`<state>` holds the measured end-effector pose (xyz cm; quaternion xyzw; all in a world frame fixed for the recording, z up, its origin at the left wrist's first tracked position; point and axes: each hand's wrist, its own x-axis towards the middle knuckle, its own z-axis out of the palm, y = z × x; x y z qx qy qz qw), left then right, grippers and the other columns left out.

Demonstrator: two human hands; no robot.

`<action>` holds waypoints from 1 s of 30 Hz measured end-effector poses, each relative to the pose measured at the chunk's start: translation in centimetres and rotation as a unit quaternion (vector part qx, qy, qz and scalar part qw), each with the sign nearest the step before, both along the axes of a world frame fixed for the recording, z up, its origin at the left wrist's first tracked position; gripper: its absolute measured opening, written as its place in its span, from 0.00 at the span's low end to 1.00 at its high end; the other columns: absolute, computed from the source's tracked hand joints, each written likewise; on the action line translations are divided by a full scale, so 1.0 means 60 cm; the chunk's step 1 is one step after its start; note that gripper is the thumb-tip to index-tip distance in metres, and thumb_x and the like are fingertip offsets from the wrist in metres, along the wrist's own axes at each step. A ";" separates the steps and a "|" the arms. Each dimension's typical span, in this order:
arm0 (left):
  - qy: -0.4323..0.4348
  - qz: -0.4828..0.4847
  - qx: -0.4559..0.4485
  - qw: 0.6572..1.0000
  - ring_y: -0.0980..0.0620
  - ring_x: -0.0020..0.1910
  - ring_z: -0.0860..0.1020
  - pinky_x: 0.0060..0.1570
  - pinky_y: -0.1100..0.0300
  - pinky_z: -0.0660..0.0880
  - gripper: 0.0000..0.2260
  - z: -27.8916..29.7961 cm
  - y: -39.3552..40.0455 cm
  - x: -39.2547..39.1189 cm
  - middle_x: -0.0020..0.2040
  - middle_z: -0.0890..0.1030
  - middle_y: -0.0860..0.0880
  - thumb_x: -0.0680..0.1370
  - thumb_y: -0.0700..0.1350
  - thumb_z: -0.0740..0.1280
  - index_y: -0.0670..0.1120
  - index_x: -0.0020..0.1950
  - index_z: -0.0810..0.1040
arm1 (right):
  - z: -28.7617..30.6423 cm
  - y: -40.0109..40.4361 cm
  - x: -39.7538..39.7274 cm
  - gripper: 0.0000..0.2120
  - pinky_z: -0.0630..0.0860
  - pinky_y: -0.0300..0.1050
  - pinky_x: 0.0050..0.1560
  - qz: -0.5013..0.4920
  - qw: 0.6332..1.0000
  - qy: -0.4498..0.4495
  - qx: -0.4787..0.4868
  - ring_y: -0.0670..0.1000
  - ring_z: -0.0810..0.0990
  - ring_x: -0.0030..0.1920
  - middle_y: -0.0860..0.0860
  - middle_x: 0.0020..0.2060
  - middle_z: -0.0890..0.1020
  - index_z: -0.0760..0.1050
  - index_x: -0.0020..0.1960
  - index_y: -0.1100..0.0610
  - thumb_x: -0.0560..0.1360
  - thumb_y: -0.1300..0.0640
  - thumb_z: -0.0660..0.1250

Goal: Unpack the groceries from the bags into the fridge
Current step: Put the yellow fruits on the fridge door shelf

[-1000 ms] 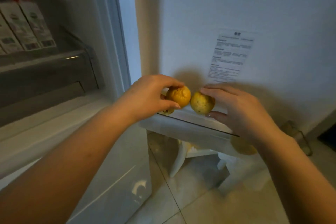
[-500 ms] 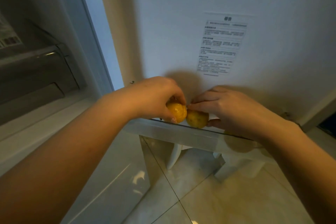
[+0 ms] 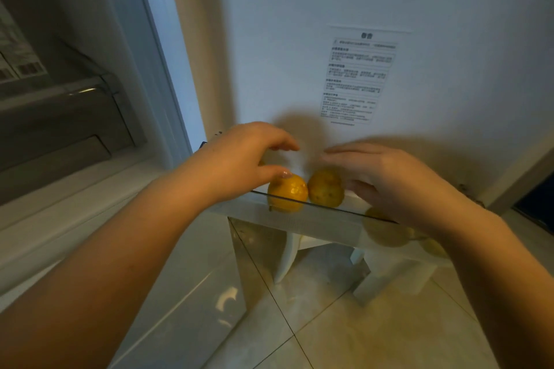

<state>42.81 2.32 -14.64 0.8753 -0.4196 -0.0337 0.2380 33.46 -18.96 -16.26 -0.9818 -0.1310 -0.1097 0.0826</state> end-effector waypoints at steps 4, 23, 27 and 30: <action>-0.074 0.032 -0.107 0.991 0.55 0.59 0.74 0.59 0.52 0.73 0.17 -0.015 0.019 -0.033 0.59 0.77 0.53 0.75 0.52 0.67 0.54 0.64 0.75 | -0.004 0.018 -0.041 0.22 0.68 0.44 0.63 -0.048 0.989 -0.124 0.070 0.49 0.72 0.66 0.46 0.65 0.74 0.70 0.68 0.48 0.74 0.60 0.64; -0.134 -0.102 -0.119 0.978 0.46 0.65 0.71 0.62 0.40 0.69 0.22 -0.229 -0.019 -0.283 0.66 0.73 0.44 0.76 0.49 0.65 0.44 0.68 0.69 | -0.183 0.035 -0.332 0.26 0.66 0.44 0.64 -0.223 0.968 -0.087 0.075 0.54 0.68 0.69 0.54 0.68 0.70 0.68 0.70 0.54 0.72 0.50 0.65; -0.099 -0.117 -0.096 0.983 0.46 0.65 0.71 0.65 0.45 0.68 0.22 -0.272 -0.080 -0.369 0.66 0.73 0.44 0.76 0.50 0.63 0.43 0.68 0.70 | -0.242 -0.010 -0.433 0.29 0.65 0.46 0.64 -0.244 0.964 -0.013 0.109 0.55 0.68 0.68 0.54 0.69 0.70 0.68 0.70 0.54 0.71 0.52 0.70; -0.075 -0.125 -0.071 0.987 0.47 0.66 0.70 0.65 0.45 0.67 0.24 -0.310 -0.132 -0.441 0.67 0.72 0.45 0.76 0.52 0.63 0.46 0.70 0.69 | -0.271 -0.048 -0.517 0.30 0.65 0.46 0.62 -0.269 0.957 0.013 0.111 0.57 0.71 0.66 0.57 0.66 0.72 0.69 0.69 0.57 0.69 0.53 0.73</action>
